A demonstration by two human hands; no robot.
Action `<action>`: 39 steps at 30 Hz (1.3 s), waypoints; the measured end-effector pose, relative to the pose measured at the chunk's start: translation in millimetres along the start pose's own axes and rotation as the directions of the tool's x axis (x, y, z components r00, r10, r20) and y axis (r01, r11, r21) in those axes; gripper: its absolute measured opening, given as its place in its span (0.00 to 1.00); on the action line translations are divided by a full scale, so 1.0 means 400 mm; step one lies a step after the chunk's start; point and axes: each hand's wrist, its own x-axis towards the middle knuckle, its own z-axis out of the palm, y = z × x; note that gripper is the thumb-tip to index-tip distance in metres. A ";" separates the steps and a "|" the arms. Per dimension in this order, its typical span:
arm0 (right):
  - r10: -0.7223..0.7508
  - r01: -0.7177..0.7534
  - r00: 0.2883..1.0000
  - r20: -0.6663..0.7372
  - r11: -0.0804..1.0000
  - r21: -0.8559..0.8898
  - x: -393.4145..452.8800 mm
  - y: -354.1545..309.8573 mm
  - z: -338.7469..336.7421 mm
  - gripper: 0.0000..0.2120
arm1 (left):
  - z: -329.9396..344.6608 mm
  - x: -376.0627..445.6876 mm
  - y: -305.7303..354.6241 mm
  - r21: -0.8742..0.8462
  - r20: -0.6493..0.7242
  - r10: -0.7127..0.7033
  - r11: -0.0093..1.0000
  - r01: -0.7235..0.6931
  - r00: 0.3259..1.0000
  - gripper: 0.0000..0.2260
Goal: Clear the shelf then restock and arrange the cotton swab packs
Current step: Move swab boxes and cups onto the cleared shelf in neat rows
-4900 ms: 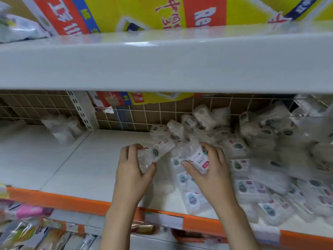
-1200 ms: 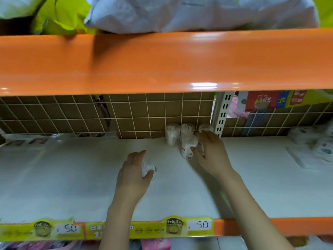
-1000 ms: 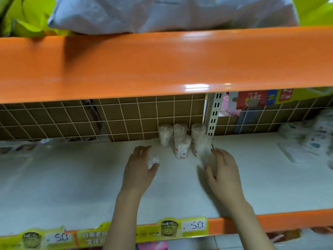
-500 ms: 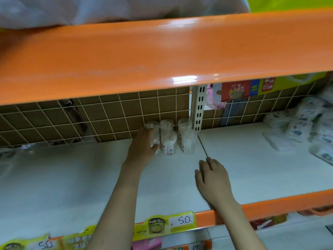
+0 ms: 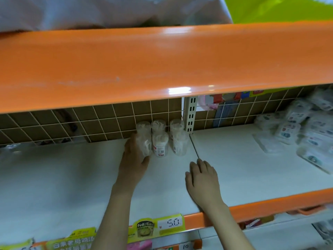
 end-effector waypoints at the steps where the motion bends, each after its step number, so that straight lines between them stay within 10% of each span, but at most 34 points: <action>1: 0.004 -0.004 1.000 0.003 1.000 0.001 0.000 -0.001 -0.001 0.19 | 0.003 -0.023 0.000 -0.003 0.000 -0.028 1.000 0.028 1.000 0.36; 11: -0.149 0.140 0.982 0.117 0.986 0.087 0.010 0.065 -0.034 0.21 | 0.117 -0.187 0.067 0.300 -0.037 -0.124 0.945 0.129 0.992 0.26; 22: -0.387 0.347 0.910 0.152 0.908 0.235 0.049 0.495 -0.211 0.25 | 0.352 -0.226 0.463 0.307 -0.077 -0.071 0.947 0.091 0.995 0.20; 39: -0.301 0.251 0.945 0.130 0.920 0.301 0.064 0.639 -0.237 0.21 | 0.408 -0.202 0.516 0.280 0.053 -0.090 0.957 0.072 0.995 0.22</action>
